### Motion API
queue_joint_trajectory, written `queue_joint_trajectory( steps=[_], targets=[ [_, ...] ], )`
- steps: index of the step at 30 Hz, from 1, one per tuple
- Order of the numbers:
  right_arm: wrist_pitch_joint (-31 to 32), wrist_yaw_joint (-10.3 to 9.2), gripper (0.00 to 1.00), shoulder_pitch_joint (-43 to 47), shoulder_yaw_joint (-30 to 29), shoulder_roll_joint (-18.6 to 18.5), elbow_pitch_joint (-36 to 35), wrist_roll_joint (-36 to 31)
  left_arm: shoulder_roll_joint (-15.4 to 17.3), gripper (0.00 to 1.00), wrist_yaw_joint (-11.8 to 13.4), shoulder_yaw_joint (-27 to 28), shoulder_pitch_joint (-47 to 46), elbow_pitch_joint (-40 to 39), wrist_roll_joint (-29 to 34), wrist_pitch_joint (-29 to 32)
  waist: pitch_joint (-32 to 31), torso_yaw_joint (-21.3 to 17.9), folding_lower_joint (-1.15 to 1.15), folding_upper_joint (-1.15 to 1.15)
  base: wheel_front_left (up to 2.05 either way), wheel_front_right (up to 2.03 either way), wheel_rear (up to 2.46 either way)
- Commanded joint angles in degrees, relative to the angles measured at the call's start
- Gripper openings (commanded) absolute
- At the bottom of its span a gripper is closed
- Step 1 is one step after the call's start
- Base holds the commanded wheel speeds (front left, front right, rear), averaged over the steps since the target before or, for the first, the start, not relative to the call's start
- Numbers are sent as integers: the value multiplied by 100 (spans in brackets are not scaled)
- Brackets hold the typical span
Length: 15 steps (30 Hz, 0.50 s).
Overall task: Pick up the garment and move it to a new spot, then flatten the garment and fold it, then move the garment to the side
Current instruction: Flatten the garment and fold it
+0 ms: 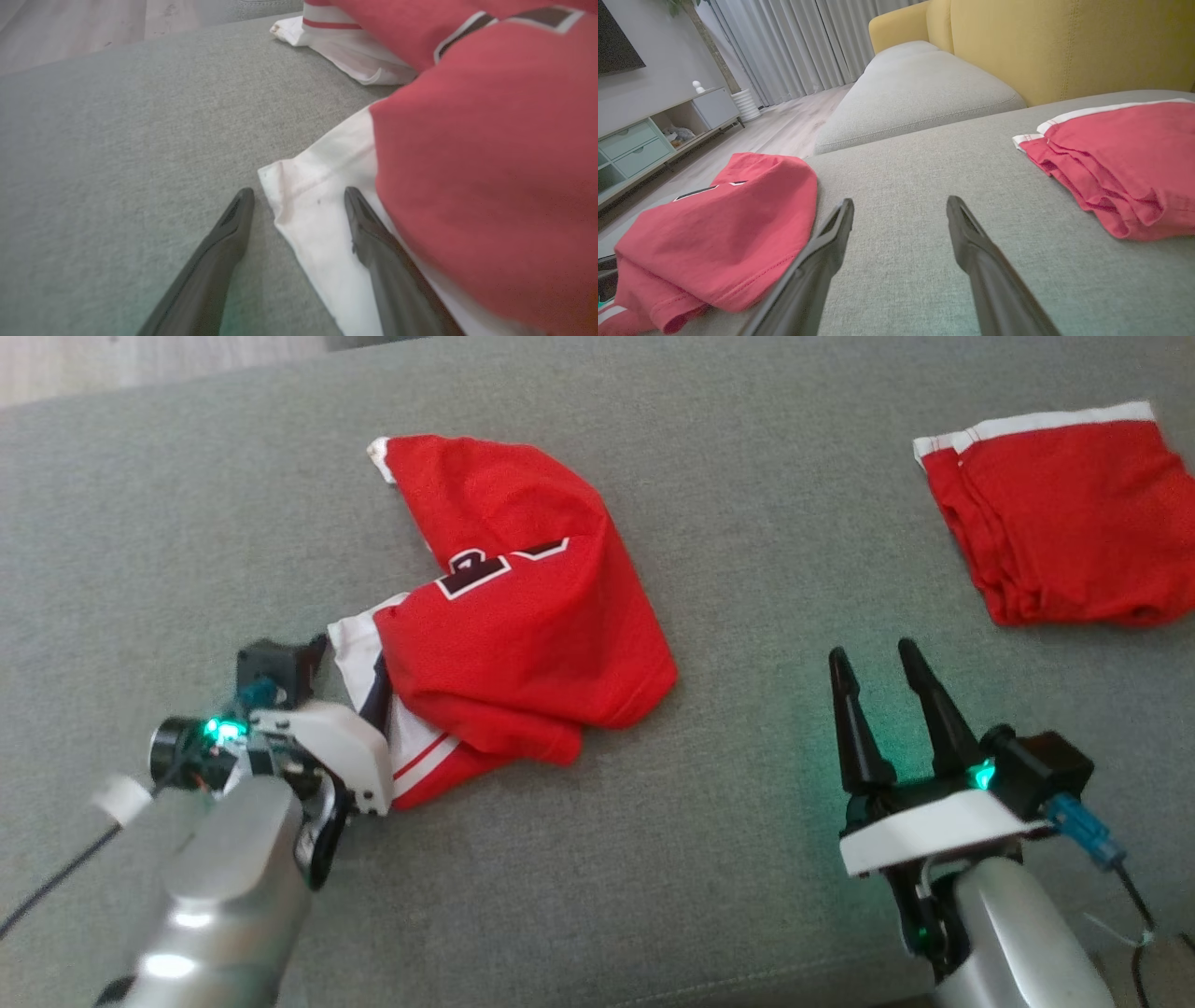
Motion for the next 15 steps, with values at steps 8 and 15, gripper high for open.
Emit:
queue_joint_trajectory(
  steps=[8,15],
  targets=[
    [-73,37,100,-236,49,-5,-214,45,227,0,-288,71,-499,436,-83,121,120,-105,0,0,0,0,0],
    [-77,37,100,-226,10,-5,-169,17,395,0,182,599,-929,81,-155,-1309,20,60,0,0,0,0,0]
  ],
)
